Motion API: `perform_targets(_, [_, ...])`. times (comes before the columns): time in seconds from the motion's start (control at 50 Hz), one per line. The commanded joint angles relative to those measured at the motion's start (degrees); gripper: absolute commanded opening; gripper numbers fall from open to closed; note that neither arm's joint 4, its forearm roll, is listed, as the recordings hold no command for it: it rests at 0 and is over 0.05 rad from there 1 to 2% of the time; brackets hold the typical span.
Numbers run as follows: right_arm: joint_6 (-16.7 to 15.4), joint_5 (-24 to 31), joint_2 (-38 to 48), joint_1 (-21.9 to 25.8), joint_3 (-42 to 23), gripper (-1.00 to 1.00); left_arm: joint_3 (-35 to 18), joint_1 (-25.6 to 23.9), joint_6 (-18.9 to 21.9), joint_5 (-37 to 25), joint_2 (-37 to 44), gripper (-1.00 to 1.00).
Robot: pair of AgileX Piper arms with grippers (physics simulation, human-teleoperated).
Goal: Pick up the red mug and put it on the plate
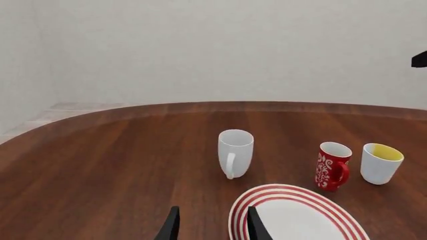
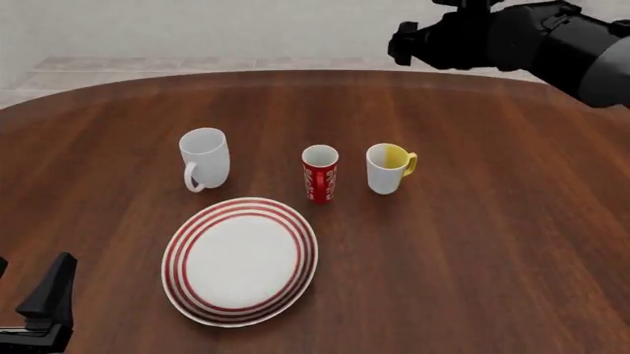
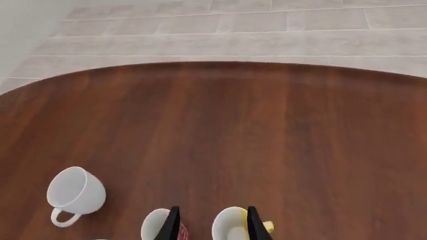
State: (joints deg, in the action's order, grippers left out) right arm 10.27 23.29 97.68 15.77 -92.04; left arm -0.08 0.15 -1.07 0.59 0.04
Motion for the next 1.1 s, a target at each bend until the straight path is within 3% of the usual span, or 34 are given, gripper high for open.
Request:
perform_targets(0.02, [4.2,1.5,8.9,2.4,-8.4,1.0,0.1,0.1,-0.4,0.1,0.0,1.0])
perform_targets(0.3, [4.0,3.2,15.6,3.0,-13.7,1.0,0.1,0.3,-1.0,0.2,0.0,1.0])
perform_targets(0.36, [5.4,3.3,17.1,4.0,-14.1,1.0,0.1,0.2,-1.0,0.3,0.0,1.0])
perform_targets(0.7, [6.2,-2.2,13.3,4.8,-1.8,1.0,0.1,0.3,-1.2,0.7,0.0,1.0])
perform_targets(1.1, [4.6,-4.1,13.9,8.4,1.8,1.0,0.0,0.4,-1.3,0.8,0.0,1.0])
